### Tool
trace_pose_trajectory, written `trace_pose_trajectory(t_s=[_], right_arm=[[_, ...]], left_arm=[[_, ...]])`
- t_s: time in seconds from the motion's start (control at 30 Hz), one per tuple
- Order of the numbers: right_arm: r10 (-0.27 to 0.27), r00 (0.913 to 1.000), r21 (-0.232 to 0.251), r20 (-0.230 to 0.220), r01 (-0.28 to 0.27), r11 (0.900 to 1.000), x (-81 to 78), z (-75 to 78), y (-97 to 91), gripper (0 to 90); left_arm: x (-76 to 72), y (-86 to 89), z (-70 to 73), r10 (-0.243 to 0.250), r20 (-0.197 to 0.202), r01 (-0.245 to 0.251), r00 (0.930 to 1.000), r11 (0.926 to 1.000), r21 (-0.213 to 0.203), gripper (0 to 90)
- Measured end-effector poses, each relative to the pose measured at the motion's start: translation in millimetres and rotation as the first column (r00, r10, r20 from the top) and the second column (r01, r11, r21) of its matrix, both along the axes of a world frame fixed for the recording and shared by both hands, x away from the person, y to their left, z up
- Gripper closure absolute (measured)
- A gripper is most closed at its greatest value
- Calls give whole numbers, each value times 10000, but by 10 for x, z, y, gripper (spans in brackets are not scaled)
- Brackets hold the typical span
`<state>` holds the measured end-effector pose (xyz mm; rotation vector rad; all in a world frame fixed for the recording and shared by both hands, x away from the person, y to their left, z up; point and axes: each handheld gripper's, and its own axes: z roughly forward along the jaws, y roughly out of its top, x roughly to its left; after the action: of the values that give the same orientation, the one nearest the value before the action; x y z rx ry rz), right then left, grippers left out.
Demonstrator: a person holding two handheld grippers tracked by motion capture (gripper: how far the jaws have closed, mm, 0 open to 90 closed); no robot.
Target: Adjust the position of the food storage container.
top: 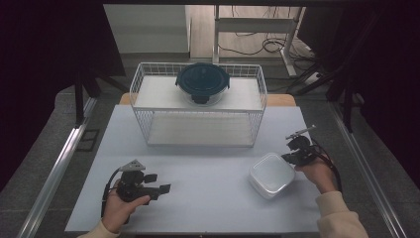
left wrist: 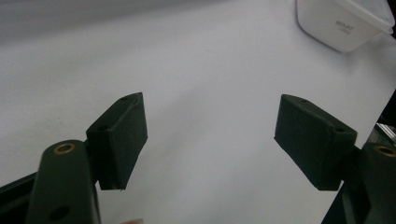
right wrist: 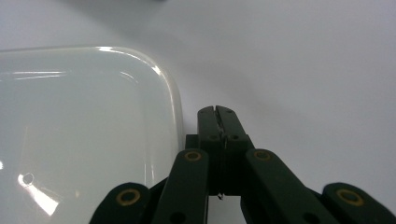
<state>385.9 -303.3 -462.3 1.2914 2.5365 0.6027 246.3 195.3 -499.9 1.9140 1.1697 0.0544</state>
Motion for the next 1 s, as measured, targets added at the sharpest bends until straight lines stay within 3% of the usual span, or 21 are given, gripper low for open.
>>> trace_pose_trajectory(t_s=[0.5,0.8,1.0], right_arm=[[1118,9937,395,51,-1119,9929,-275,-22,403,892],[1454,9894,363,1,-1453,9887,-293,-51,591,892],[1379,9901,304,255,-1386,9899,-314,-18,570,891]], left_arm=[[-6,-15,-6,17,-30,-16,10000,10000,13,252],[-5,-14,-11,50,-45,-50,10000,10000,13,252],[15,-11,-35,84,-191,-85,9998,10000,-35,252]])
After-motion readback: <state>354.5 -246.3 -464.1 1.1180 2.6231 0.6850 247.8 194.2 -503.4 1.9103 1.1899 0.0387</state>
